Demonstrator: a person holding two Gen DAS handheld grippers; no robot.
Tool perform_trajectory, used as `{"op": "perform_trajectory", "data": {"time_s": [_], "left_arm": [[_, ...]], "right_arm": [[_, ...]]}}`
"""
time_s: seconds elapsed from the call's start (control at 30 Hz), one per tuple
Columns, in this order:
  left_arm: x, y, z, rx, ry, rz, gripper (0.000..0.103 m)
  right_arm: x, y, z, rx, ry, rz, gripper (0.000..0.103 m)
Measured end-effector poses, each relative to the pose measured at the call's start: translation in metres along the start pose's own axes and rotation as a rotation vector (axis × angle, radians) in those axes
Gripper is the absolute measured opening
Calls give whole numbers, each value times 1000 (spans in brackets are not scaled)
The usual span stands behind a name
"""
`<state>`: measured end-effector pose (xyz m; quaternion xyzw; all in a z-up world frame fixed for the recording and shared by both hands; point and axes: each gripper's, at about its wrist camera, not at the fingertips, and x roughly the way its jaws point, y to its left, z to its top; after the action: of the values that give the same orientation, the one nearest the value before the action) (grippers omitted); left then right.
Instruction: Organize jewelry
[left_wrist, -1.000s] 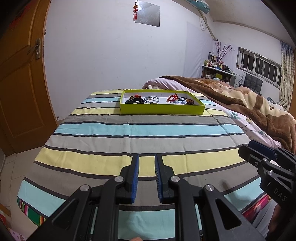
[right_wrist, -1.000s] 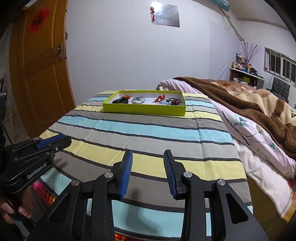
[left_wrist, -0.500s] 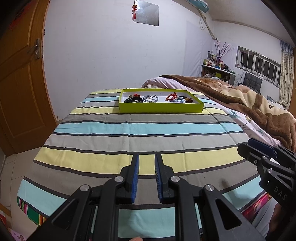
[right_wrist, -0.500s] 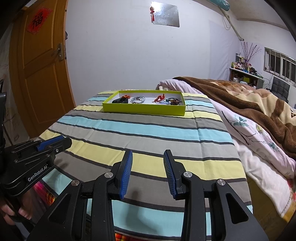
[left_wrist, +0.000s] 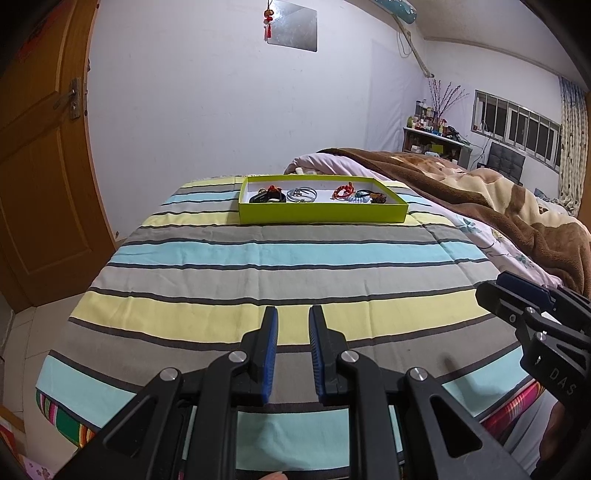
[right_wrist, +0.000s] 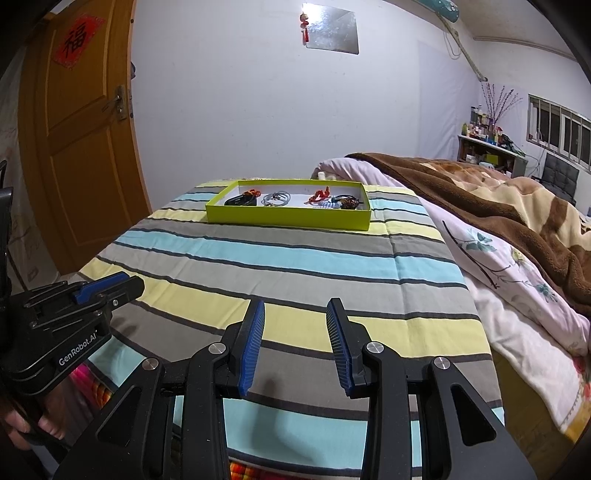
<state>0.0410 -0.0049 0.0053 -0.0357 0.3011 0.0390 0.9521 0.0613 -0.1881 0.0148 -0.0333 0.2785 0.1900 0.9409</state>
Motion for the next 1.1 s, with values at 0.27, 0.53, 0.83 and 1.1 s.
{"op": "perform_trajectory", "data": {"time_s": [0.27,0.53,0.83,1.1], "left_arm": [[-1,0,0,-4,3,2,18],[0,1,0,-4,8,17,18],[0,-1,-2,5,14,16,18],[0,-1,-3,8,17,13,18]], "right_arm": [[0,0,1,-1,0,-1,36],[-1,0,0,0,0,-1,36],[-2,0,1,-1,-2,-2,36],[-3,0,1,-3,-2,-3,36]]}}
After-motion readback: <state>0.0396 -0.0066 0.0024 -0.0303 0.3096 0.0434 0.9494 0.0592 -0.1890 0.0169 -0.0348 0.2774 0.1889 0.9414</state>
